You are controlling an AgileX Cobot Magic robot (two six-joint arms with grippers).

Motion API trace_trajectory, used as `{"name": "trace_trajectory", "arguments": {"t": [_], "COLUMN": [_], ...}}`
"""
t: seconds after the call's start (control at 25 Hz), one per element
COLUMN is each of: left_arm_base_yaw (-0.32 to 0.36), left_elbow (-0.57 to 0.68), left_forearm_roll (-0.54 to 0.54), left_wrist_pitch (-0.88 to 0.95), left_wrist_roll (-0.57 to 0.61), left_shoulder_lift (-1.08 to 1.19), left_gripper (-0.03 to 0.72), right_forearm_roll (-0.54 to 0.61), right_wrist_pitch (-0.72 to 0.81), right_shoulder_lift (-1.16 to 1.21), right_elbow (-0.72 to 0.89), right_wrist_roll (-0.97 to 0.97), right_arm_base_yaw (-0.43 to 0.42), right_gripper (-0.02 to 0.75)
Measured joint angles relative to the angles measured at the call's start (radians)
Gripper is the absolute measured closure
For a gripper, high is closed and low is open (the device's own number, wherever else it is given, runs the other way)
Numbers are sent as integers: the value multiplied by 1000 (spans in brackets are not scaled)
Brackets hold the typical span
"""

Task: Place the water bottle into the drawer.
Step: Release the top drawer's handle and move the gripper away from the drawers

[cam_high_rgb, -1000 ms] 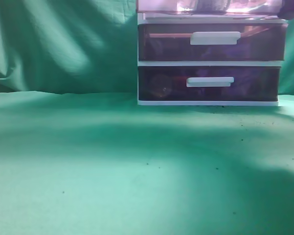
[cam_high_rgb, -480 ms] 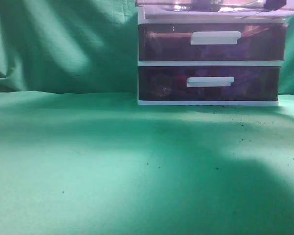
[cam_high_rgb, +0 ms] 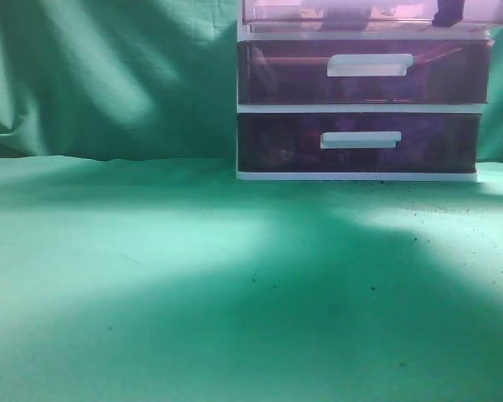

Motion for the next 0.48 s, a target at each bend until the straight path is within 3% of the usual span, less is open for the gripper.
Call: {"name": "trace_trajectory", "arguments": {"t": [0.28, 0.48], "left_arm_base_yaw": [0, 0], "left_elbow": [320, 380], "left_forearm_roll": [-41, -47], "left_wrist_pitch": [-45, -48], "left_wrist_roll": [-159, -196], "left_shoulder_lift": [-263, -321], "left_gripper": [688, 688], "right_forearm_roll": [-29, -27], "right_wrist_pitch": [20, 32], "right_shoulder_lift": [112, 162], "right_elbow": [-146, -213], "right_wrist_roll": [0, 0], "right_arm_base_yaw": [-18, -20], "right_gripper": [638, 638]}}
